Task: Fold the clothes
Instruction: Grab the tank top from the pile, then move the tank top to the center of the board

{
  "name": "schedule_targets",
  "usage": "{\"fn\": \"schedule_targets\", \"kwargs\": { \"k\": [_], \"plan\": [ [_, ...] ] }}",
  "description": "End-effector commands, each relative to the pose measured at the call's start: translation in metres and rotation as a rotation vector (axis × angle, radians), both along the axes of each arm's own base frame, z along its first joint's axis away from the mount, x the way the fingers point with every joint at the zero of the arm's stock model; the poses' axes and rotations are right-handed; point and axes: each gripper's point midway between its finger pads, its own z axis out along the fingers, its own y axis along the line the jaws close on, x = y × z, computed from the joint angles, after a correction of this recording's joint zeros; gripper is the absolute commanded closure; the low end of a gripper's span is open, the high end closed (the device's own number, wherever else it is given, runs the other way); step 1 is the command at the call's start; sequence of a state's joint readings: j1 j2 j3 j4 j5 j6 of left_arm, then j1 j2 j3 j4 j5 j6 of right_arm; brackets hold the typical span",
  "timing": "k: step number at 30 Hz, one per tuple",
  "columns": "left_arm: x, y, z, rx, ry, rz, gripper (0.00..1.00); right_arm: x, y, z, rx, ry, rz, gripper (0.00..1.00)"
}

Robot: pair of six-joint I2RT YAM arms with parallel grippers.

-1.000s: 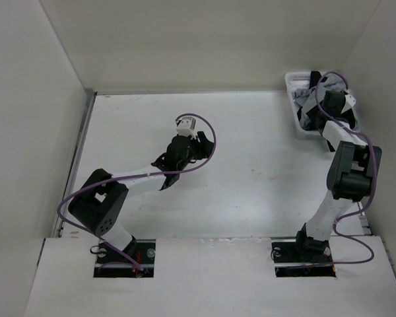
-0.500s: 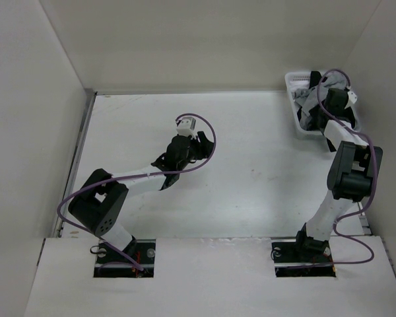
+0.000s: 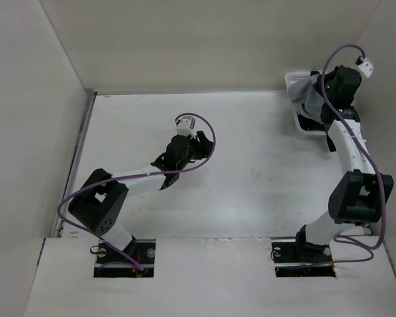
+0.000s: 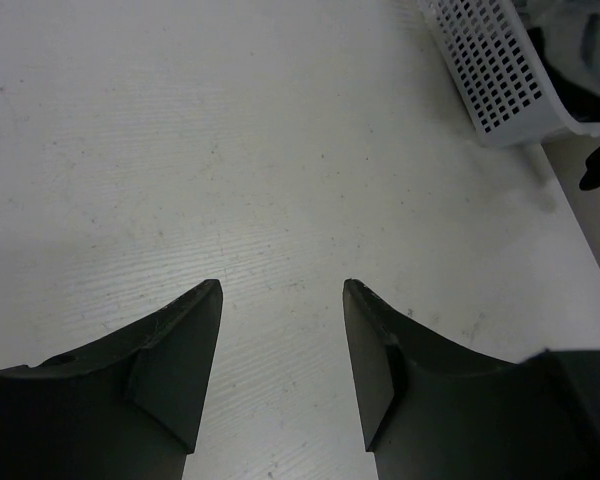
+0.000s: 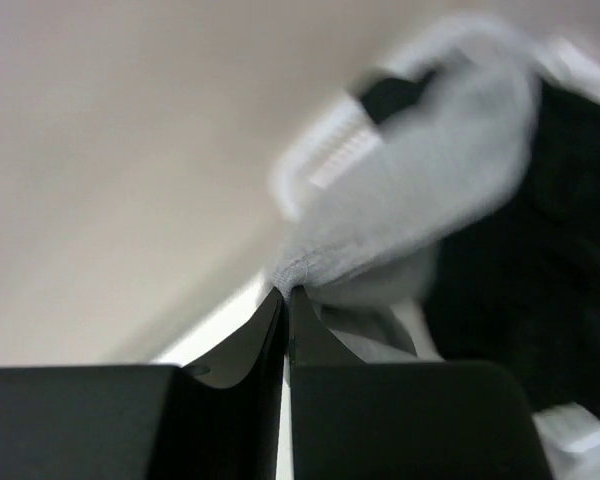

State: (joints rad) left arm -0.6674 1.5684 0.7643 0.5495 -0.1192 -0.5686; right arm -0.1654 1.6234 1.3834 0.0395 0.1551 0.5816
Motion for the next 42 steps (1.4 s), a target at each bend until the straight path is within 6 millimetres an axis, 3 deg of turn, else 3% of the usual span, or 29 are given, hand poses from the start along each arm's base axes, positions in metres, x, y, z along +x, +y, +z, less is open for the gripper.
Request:
{"fn": "schedule_targets", "kwargs": {
  "k": [1,4,7,8,10,12,13,15,17,19,21,23,25,28,32,34,35,37,39,42],
  "plan": [
    [0.01,0.003,0.023,-0.071,-0.046,0.023,0.5,-0.025,0.041,0.177,-0.083,-0.42,0.075,1.0],
    [0.019,0.02,0.034,-0.123,-0.035,0.076,0.5,-0.058,0.088,0.269,-0.092,-0.611,0.175,1.0],
    [0.025,0.04,0.046,-0.175,-0.031,0.126,0.5,-0.094,0.137,0.333,-0.085,-0.755,0.297,0.99],
    [0.026,0.047,0.05,-0.189,-0.032,0.143,0.5,-0.105,0.152,0.346,-0.079,-0.788,0.339,0.98],
    [0.027,0.062,0.055,-0.217,-0.031,0.179,0.5,-0.123,0.179,0.353,-0.06,-0.819,0.415,0.98],
    [0.029,0.078,0.057,-0.242,-0.024,0.219,0.5,-0.134,0.203,0.335,-0.026,-0.803,0.482,0.98],
    [0.029,0.087,0.057,-0.25,-0.017,0.24,0.5,-0.136,0.213,0.321,-0.013,-0.788,0.51,0.97],
    [0.03,0.103,0.054,-0.272,0.003,0.286,0.5,-0.14,0.239,0.264,0.057,-0.721,0.574,0.97],
    [0.032,0.119,0.05,-0.292,0.025,0.329,0.5,-0.144,0.276,0.179,0.164,-0.603,0.656,0.96],
    [0.031,0.133,0.041,-0.285,0.05,0.361,0.5,-0.156,0.327,0.076,0.239,-0.44,0.734,0.88],
    [0.029,0.145,0.031,-0.263,0.071,0.388,0.5,-0.183,0.381,-0.019,0.182,-0.257,0.839,0.75],
    [0.024,0.162,0.016,-0.231,0.117,0.433,0.5,-0.22,0.409,-0.084,0.093,-0.103,0.924,0.61],
    [0.017,0.173,0.001,-0.194,0.16,0.461,0.5,-0.245,0.409,-0.105,0.038,-0.052,0.942,0.53],
    [0.0,0.181,-0.023,-0.099,0.213,0.482,0.54,-0.257,0.382,-0.109,0.047,-0.029,0.873,0.51],
    [-0.024,0.177,-0.045,0.021,0.275,0.471,0.57,-0.238,0.323,-0.118,0.018,0.015,0.677,0.92],
    [-0.035,0.165,-0.05,0.061,0.297,0.435,0.55,-0.224,0.288,-0.131,-0.014,0.076,0.548,0.94],
    [-0.039,0.158,-0.051,0.071,0.306,0.415,0.54,-0.219,0.276,-0.137,-0.016,0.105,0.496,0.94],
    [-0.048,0.138,-0.051,0.065,0.323,0.365,0.51,-0.207,0.247,-0.155,-0.017,0.18,0.387,0.82],
    [-0.055,0.112,-0.044,0.031,0.322,0.308,0.5,-0.197,0.225,-0.169,0.006,0.222,0.308,0.68],
    [-0.058,0.077,-0.029,0.009,0.291,0.235,0.5,-0.183,0.2,-0.179,0.022,0.253,0.236,0.56]
  ]
}}
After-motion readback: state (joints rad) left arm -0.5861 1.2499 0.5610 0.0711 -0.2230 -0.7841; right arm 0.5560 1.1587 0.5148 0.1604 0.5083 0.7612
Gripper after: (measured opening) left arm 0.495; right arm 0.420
